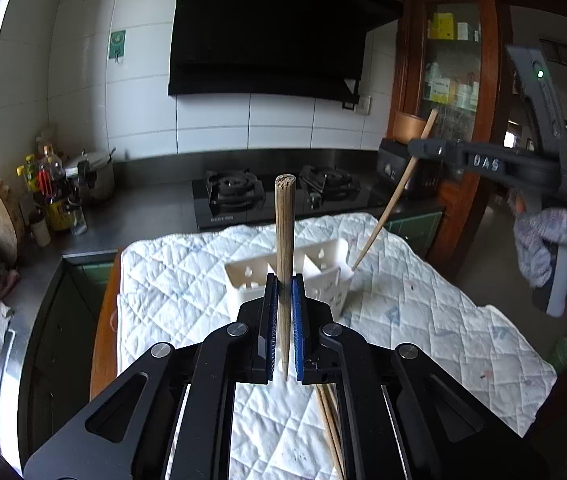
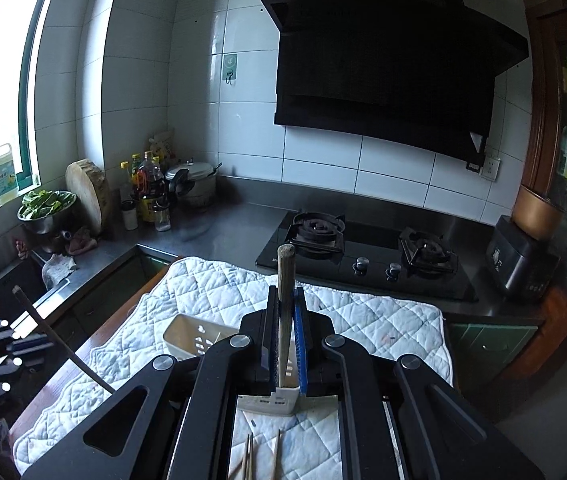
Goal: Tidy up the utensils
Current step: 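Lift the held chopstick with the left tool toward the white holder while the right tool carries its own, then lower the chopstick into the holder and open the left tool while the right tool releases its own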
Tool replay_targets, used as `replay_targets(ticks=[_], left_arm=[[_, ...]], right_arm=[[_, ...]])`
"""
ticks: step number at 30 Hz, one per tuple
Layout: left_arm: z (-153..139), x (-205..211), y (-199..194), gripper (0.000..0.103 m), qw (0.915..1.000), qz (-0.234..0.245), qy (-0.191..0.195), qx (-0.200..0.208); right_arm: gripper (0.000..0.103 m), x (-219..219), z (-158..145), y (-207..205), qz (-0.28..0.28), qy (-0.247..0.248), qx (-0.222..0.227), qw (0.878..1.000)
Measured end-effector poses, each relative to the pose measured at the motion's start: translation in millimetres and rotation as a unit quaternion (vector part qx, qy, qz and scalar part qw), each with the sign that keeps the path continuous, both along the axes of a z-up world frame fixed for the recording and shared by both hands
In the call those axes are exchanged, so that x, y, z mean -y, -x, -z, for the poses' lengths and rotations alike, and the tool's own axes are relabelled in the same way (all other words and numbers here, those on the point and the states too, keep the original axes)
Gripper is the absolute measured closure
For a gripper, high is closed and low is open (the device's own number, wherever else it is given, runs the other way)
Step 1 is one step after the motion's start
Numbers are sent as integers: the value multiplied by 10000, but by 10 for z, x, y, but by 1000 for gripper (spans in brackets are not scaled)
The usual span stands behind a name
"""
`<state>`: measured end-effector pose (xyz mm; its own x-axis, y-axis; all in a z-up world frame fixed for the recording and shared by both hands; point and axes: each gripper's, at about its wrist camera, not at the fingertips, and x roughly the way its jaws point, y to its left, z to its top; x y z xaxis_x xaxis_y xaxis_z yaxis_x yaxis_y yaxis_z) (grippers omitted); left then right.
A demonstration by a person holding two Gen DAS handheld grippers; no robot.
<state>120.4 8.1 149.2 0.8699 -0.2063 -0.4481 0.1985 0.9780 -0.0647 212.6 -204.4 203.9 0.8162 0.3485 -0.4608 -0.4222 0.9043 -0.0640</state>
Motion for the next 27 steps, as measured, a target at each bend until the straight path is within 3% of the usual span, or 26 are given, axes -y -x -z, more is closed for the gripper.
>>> replay_targets(ticks=[5, 10, 19, 27], left_arm=[[-384, 34, -238, 98, 9985, -201, -113, 490], [-477, 53, -544, 98, 9965, -467, -156, 669], [-79, -30, -1014, 98, 9982, -591, 61, 42], [252, -139, -1150, 97, 9974, -533, 173, -453]], right_arm=[[96, -134, 99, -260, 41, 24, -105, 9999], [96, -233, 314, -421, 20, 157, -273, 9995], [96, -288, 645, -520, -46, 355, -546, 9979], [96, -249, 755, -540, -22, 329, -709, 9969]])
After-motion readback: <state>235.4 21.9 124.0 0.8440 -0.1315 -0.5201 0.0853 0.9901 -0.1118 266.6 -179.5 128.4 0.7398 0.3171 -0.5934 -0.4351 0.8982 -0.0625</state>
